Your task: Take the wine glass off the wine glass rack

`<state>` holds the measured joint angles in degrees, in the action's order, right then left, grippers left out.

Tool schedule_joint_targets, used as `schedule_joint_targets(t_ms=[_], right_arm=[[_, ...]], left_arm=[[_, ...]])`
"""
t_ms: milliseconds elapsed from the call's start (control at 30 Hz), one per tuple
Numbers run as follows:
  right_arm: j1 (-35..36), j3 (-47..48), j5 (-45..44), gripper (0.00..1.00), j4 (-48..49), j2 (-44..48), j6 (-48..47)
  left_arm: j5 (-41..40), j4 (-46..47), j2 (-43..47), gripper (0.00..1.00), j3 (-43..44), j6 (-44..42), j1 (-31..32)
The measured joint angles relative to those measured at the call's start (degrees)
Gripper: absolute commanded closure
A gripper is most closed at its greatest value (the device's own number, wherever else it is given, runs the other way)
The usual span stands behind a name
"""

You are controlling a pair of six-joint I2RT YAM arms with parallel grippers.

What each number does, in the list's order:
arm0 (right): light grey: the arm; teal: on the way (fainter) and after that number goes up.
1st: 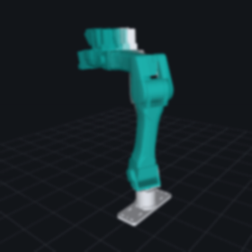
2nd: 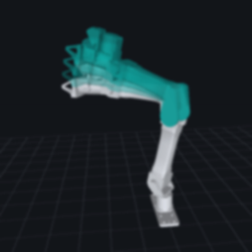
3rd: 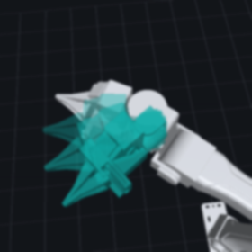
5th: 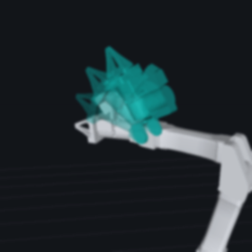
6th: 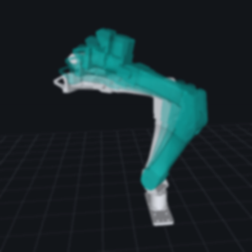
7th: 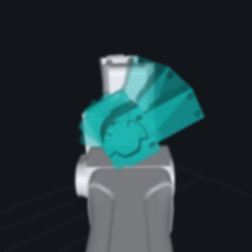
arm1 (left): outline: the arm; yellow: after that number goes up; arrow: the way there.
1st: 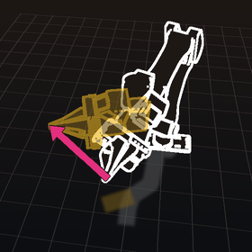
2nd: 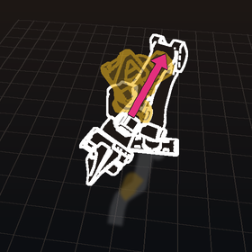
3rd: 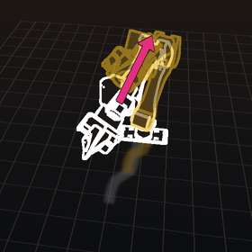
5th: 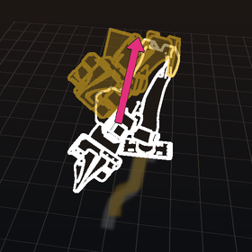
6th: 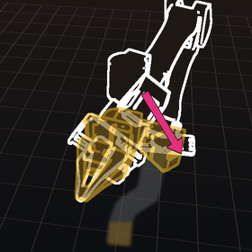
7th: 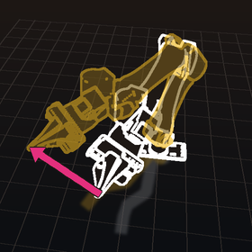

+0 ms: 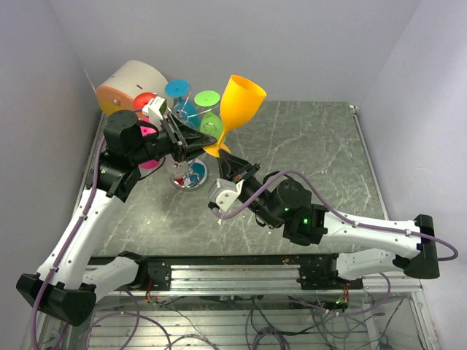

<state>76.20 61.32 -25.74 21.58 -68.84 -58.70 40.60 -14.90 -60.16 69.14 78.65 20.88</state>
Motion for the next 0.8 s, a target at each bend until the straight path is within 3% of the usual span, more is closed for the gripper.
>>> schedule_joint_targets(t_ms=[67,233,400,633,800], right_arm=[[0.2,-0.6,-0.3,0.99,0.3,0.0,-1.0],[0.7,-1.9,-1.6,0.64,-0.1,0.4,-1.5],[2.0,-2.8,-5.2,0.54,-5.9,6.6,7.8],[2.5,0.1,-12.5,0.56,-22.8,21.0,29.9],[2.5,8.7,-19.1,0.71,-38.3,18.9,45.4]], left_arm=[[0.1,1.3,0.4,0.92,-1.0,1.4,0.0],[0.2,1.8,0.5,0.93,-1.7,3.3,0.2],[0.1,4.3,1.1,0.93,-2.5,1.9,0.7],[-2.5,5.8,3.0,0.93,-3.2,-2.2,0.7],[-6.1,4.5,6.0,0.93,-3.3,-10.0,0.7]])
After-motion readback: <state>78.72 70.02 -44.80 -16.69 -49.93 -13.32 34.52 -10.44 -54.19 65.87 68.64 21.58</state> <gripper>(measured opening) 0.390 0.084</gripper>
